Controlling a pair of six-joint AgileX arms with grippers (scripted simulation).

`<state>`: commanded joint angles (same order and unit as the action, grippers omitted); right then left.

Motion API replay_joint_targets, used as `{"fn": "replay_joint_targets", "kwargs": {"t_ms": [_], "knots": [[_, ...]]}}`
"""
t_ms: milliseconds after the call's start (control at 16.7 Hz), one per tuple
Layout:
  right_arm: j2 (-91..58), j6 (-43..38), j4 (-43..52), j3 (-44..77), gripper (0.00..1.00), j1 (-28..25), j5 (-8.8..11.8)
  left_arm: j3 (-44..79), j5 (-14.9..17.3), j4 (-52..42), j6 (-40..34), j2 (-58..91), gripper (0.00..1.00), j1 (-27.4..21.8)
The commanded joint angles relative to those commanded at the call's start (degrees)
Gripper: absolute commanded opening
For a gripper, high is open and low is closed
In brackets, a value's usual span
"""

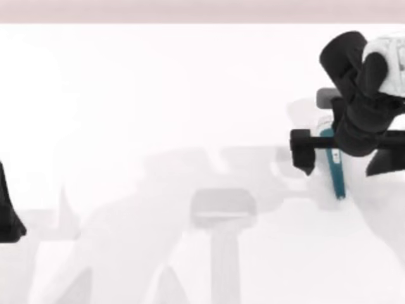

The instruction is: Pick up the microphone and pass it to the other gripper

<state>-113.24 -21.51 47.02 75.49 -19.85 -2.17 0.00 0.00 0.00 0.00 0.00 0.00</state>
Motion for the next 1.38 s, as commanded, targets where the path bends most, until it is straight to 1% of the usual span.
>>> {"fn": "replay_joint_targets", "kwargs": {"t_ms": [240, 540, 1320, 1380], "knots": [[-5.02, 0.07, -9.21, -4.06, 1.0, 0.14, -0.03, 0.0, 0.0, 0.0, 0.0, 0.0, 1.0, 0.0], [-6.03, 0.07, -10.7, -4.79, 1.0, 0.17, -0.03, 0.0, 0.0, 0.0, 0.0, 0.0, 1.0, 0.0], [-6.03, 0.07, -10.7, -4.79, 0.02, 0.17, -0.03, 0.0, 0.0, 0.0, 0.0, 0.0, 1.0, 0.0], [-6.03, 0.07, -10.7, -4.79, 0.0, 0.17, -0.03, 0.0, 0.0, 0.0, 0.0, 0.0, 1.0, 0.0]]}}
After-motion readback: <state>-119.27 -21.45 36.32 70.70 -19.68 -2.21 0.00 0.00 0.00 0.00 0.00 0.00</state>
